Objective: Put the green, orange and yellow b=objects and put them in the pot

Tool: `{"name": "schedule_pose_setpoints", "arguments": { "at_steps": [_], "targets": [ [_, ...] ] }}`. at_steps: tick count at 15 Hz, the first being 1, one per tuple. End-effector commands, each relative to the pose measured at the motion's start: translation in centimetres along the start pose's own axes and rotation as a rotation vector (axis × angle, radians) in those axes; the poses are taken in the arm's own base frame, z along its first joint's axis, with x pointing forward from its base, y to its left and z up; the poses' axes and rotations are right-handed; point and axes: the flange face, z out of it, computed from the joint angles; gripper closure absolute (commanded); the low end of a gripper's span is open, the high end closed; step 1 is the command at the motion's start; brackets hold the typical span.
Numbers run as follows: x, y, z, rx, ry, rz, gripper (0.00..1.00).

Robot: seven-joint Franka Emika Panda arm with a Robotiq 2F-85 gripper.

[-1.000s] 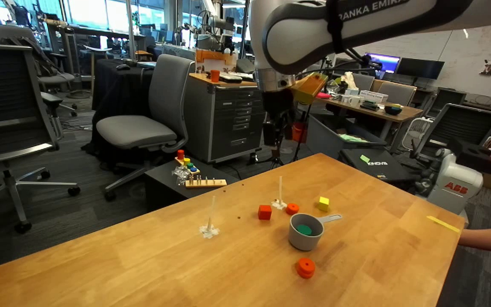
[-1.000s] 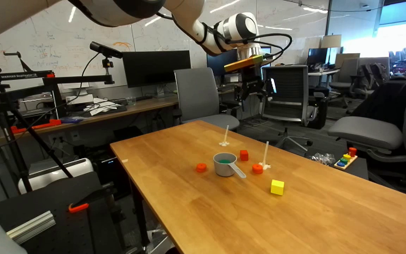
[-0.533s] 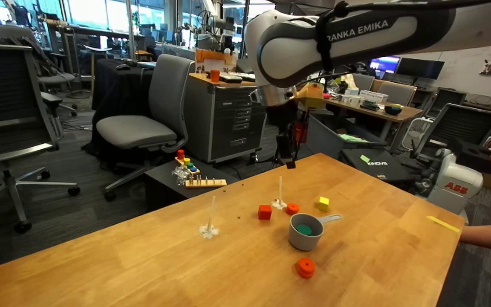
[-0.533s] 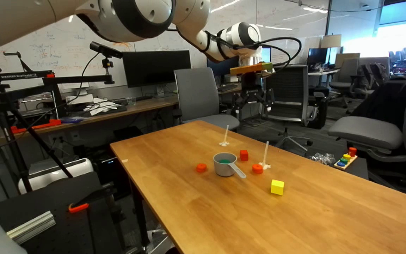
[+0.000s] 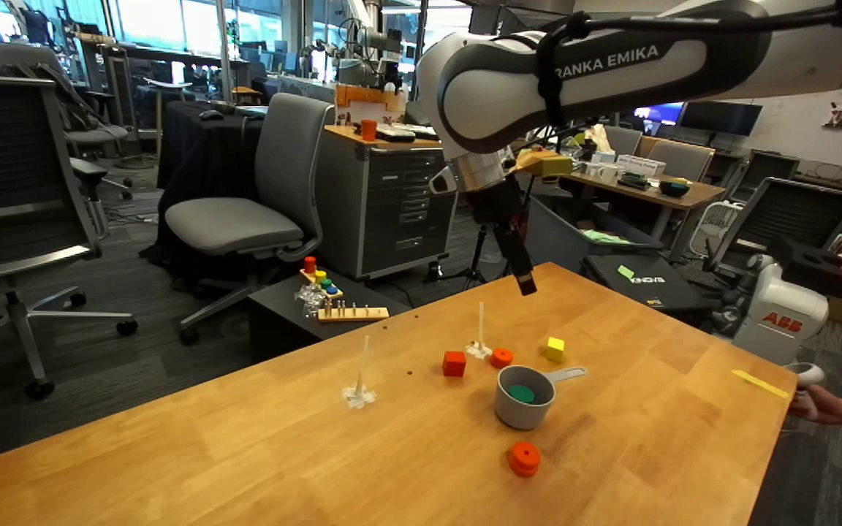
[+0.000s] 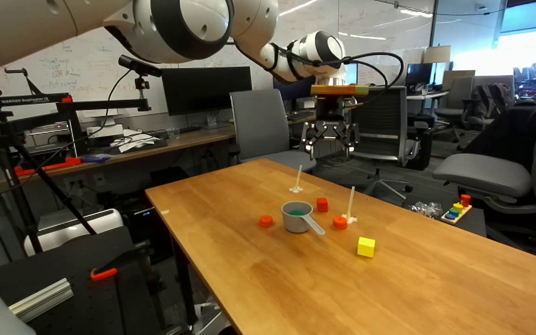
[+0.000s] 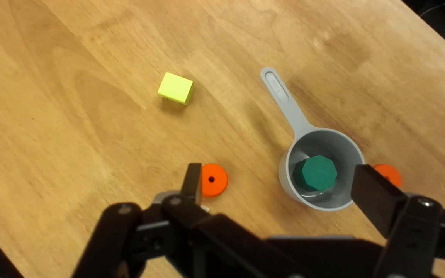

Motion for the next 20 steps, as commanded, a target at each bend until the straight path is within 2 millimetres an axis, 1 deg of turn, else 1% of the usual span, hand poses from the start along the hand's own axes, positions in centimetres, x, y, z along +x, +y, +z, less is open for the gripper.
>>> {"name": "schedule_pose_setpoints", "arguments": {
  "at_steps": [1, 4, 7, 11, 13, 16, 20],
  "targets": [
    [0.0, 0.0, 0.0, 0.0, 0.0, 0.0, 0.0],
    [0.0, 0.0, 0.0, 0.0, 0.0, 0.0, 0.0],
    [1.0, 0.2, 0.3, -0.016, 0.034, -0.033, 0.0],
    [2.5, -0.5, 1.2, -0.018, 0.041, -0.107, 0.0],
    [2.9, -0.9, 1.5, -0.01, 0.034, -0.143, 0.0],
    [3.1, -1.1, 1.3, -0.016, 0.021, -0.168, 0.0],
    [2.7, -1.0, 1.4, -0.022, -0.01, -0.202, 0.0]
  ]
}}
